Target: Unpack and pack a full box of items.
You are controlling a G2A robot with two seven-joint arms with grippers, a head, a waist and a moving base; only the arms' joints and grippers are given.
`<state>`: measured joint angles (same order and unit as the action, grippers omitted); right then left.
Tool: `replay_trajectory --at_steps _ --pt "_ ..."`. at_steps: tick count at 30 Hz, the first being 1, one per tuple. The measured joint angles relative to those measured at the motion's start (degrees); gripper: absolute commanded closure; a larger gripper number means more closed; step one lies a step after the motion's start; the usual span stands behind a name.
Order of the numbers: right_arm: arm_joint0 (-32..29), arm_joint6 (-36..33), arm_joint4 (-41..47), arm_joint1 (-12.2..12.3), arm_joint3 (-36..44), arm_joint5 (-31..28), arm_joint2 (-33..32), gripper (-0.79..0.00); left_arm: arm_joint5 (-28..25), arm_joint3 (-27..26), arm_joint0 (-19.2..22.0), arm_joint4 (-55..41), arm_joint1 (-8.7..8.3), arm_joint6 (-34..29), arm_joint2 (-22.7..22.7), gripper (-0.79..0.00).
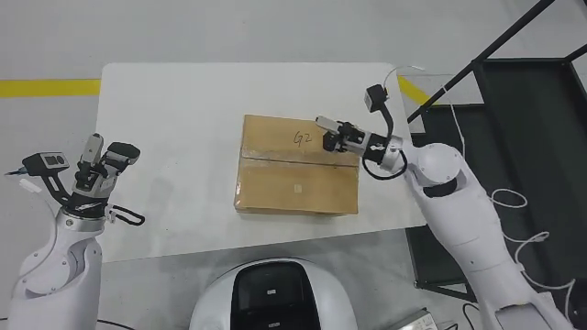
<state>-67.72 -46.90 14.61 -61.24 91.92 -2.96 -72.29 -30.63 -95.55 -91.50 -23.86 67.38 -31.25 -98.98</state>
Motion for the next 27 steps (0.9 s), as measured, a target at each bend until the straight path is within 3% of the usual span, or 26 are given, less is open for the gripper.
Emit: replay_trajectory --at_steps 11,20,27 --pt "14.7 -1.8 2.7 -5.2 -10.5 1.5 19.4 -0.785 0.0 0.0 0.0 0.0 0.0 0.0 0.0 -0.785" --pt "21.7 -0.7 2.6 -9.2 -16.4 0.0 29.0 -0.785 0.0 0.0 0.0 0.0 0.0 0.0 0.0 -0.785" --pt "25.0 1.5 2.8 -11.7 -22.9 -2.6 32.1 -0.785 0.0 0.0 0.0 0.0 0.0 0.0 0.0 -0.785"
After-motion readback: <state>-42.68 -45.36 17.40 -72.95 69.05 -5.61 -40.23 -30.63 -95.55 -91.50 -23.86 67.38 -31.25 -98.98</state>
